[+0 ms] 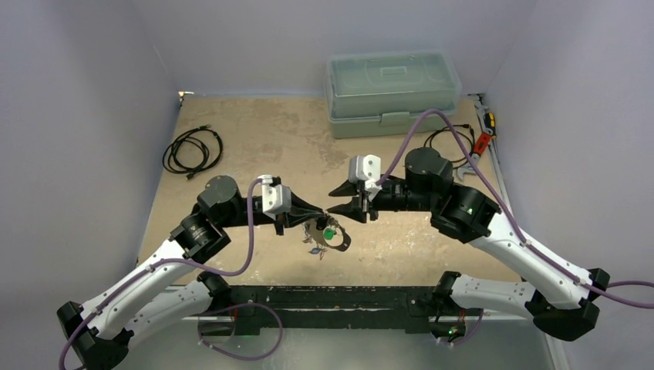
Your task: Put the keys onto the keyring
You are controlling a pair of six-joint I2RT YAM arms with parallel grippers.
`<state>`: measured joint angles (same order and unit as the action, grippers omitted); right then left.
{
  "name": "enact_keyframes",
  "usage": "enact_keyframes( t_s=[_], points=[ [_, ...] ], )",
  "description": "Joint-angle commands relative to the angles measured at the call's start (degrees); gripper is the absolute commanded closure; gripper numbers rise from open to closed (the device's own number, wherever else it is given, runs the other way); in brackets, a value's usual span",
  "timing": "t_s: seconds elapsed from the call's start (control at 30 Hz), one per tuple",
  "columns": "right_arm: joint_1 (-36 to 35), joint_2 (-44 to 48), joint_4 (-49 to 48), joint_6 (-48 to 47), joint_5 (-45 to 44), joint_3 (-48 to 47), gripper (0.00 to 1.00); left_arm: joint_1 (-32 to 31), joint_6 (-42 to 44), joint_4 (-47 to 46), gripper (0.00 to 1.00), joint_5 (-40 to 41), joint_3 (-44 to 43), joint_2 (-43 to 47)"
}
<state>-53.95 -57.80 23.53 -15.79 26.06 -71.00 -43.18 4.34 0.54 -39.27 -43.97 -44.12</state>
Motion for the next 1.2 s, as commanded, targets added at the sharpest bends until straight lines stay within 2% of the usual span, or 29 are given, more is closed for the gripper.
enact_keyframes(
  t_s=[0.0,0.6,0.9,1.03,1.17],
  points=[
    [-0.2,-1.6,7.9,-2.8,0.6,-4.7,0.61,-0.1,1.1,-2.2,1.0,-1.9,-3.0,0.1],
    [-0.2,-6.9,9.0,-3.8,0.4,-6.2,0.64,-0.1,0.5,-2.9,1.0,-2.1,-2.3,0.3],
    [-0.2,-9.3,9.4,-3.7,1.1,-6.3,0.84,-0.1,0.5,-3.0,1.0,-2.1,-2.2,0.3],
    [-0.2,-10.0,9.3,-3.7,2.3,-6.4,0.98,0.0,0.4,-3.2,1.0,-2.1,-2.3,-0.1],
    [-0.2,-8.6,7.8,-3.7,2.4,-5.1,1.0,0.0,0.4,-3.2,1.0,-1.9,-2.3,-0.6]
  ],
)
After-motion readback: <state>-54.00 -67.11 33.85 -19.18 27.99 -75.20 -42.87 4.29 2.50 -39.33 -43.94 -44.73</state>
